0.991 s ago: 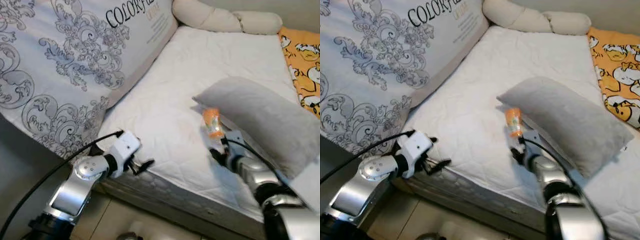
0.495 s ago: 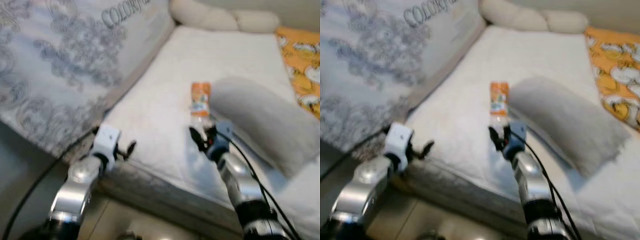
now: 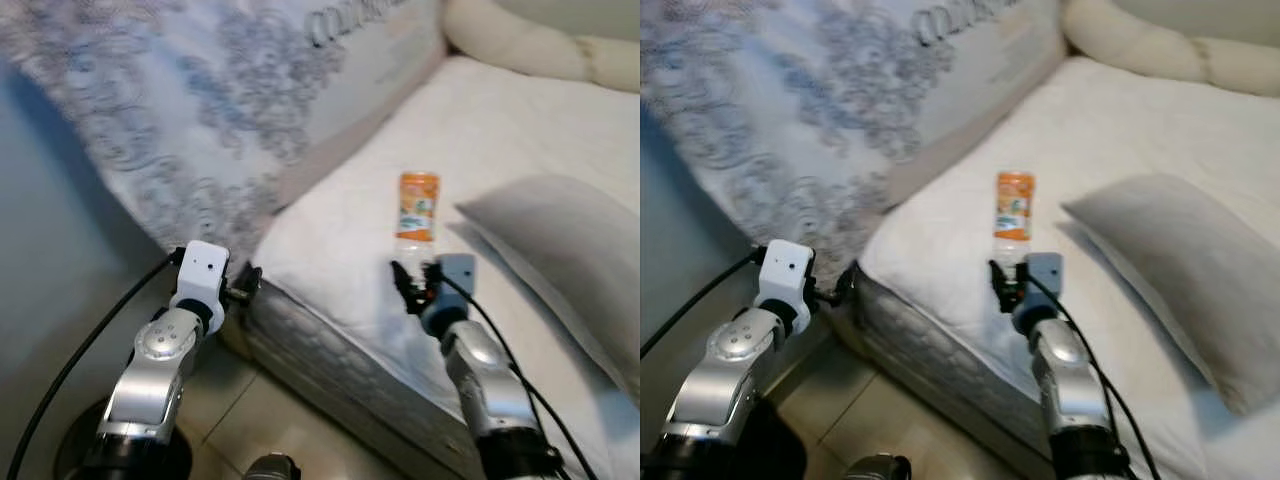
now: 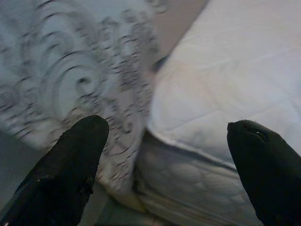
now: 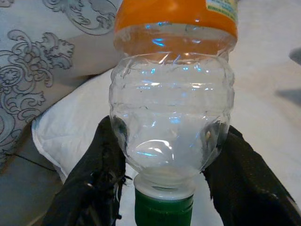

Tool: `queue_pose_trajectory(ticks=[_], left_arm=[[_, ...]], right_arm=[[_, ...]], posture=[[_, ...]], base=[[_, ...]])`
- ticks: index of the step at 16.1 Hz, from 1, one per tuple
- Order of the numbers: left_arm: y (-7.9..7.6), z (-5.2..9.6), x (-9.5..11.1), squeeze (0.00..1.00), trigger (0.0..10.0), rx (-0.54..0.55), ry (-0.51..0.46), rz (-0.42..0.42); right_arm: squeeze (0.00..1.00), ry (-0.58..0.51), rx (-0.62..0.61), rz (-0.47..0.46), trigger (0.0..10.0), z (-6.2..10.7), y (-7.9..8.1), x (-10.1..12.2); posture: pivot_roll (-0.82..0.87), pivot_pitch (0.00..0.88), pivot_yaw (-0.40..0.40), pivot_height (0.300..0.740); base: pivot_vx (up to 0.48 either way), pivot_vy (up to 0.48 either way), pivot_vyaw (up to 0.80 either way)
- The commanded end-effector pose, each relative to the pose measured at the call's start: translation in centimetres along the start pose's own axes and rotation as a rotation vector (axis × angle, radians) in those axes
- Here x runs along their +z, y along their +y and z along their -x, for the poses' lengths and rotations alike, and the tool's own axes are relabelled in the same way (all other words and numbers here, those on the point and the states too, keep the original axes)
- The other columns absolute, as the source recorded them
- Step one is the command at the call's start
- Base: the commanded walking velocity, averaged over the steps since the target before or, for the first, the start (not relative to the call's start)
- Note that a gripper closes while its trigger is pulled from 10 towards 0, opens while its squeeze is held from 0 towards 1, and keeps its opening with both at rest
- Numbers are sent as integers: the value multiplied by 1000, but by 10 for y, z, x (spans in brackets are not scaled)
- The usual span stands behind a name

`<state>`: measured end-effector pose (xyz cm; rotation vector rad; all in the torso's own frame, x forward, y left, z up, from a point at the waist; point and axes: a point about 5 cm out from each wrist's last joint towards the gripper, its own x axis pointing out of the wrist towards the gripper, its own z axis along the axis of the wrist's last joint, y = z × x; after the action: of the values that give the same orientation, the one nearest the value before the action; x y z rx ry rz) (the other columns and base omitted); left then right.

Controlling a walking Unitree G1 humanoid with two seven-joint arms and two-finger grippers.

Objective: Clean up the room

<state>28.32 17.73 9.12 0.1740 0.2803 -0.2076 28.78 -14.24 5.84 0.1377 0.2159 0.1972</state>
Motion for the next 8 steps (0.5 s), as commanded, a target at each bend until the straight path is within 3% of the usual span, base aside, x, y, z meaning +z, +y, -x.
queue_pose_trajectory(ticks=[1, 4, 6, 8], left_arm=[[4, -1, 0, 0, 10000, -10, 19, -8], [4, 1, -2, 0, 10000, -74, 59, 48], [-3, 4, -4, 0, 10000, -132, 65, 8], [1, 3, -3, 0, 10000, -93, 55, 7]], right_arm=[[0, -8, 6, -12, 10000, 0, 2, 5], [0, -2, 27, -55, 10000, -4, 9, 7], [0, 5, 18, -64, 10000, -6, 11, 6], [0, 13, 26, -70, 10000, -8, 13, 6]], posture=[[47, 0, 41, 740], [62, 0, 34, 740], [76, 0, 27, 740], [79, 0, 25, 740]], base=[[0, 0, 800], [0, 0, 800], [0, 0, 800], [0, 0, 800]])
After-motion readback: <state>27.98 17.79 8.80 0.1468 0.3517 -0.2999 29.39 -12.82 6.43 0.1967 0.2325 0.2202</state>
